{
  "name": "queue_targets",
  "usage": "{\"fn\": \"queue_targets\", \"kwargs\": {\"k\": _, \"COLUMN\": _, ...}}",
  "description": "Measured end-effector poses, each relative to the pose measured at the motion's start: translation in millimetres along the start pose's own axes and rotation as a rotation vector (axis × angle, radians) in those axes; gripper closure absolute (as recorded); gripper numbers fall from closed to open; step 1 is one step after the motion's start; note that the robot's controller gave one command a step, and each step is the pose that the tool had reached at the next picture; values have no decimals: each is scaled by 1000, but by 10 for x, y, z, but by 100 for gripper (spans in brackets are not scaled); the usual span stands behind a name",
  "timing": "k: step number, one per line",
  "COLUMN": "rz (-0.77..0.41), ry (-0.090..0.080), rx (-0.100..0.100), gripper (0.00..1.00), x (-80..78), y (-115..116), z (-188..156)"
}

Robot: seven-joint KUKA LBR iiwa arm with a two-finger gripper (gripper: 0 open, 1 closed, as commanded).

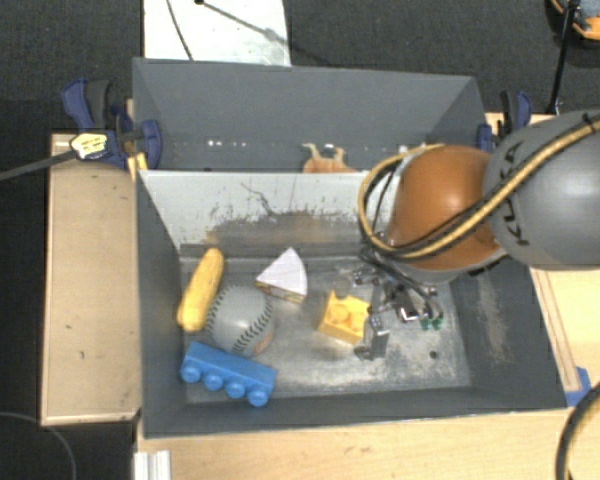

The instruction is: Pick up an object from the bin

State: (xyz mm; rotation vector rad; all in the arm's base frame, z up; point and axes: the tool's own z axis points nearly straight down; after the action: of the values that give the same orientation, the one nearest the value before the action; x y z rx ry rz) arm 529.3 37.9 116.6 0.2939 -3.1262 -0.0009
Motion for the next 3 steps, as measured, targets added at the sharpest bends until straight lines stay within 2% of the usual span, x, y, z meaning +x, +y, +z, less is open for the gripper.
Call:
{"fn": "queue_targets", "kwargs": {"k": 1, "rz": -16, "ry": -10, "rx": 1, "gripper": 0, "x": -42, "y": -1, "z": 43}}
{"fn": "queue_targets", "kwargs": {"k": 2, "rz": -15, "ry": -8, "rx": 0, "gripper": 0, "x": -121, "y": -89, "z": 396}}
{"fn": "queue_targets", "kwargs": {"k": 3, "rz": 88, "ry": -14, "rx": -2, "gripper": 100, "x": 45, "y": -75, "z": 422}}
